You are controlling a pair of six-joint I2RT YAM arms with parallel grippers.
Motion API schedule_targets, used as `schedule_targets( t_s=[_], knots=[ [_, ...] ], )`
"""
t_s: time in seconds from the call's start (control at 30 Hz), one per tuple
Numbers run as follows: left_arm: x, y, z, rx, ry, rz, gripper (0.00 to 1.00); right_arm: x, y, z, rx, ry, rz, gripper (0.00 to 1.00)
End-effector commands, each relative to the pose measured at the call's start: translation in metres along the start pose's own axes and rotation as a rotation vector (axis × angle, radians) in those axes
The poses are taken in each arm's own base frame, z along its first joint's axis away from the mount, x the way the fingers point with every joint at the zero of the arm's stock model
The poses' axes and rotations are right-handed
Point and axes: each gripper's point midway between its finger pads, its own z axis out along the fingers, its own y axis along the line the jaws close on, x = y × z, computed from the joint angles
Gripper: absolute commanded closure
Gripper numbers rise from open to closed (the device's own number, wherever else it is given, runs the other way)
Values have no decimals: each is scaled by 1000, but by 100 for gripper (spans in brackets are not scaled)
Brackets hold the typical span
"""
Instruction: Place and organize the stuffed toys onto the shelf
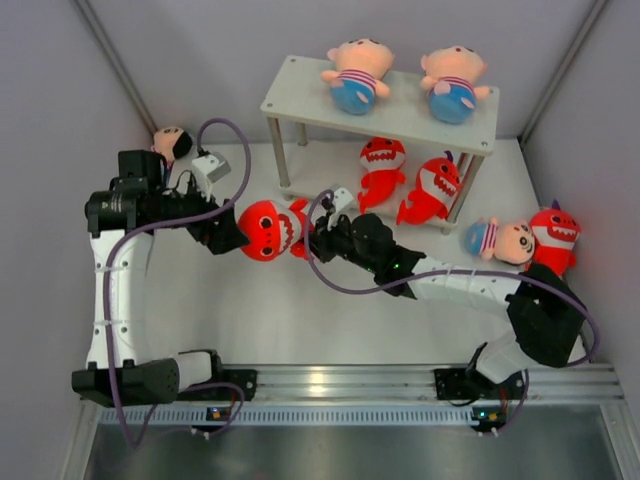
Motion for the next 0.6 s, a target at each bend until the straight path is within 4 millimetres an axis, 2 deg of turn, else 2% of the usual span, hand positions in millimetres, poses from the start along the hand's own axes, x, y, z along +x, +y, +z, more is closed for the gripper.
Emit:
schedule_targets(
  t_s=[0.0,0.17,0.3,0.33,0.4,0.43,0.5,0.53,0.57],
  knots=[
    [11,8,-14,-107,91,-18,2,36,-28,2,177,52,273,100],
    [15,26,-25,-226,130,50,2,53,-59,4,277,71,467,100],
    [27,25,-24,-223,151,63,2,54,-73,10,338,56,568,100],
    [29,24,-23,-218,154,66,2,48,-79,13,364,37,585,100],
    [32,22,-23,-211,156,72,2,52,-87,17,413,49,615,100],
    [35,22,-21,-206,163,65,2,42,-92,22,437,22,624,100],
    [37,21,-21,-203,164,77,2,51,-99,25,499,39,698,100],
    [38,21,-21,-204,167,78,2,43,-105,28,524,15,733,100],
    [39,20,-21,-205,168,83,2,51,-110,31,550,22,767,100]
  ],
)
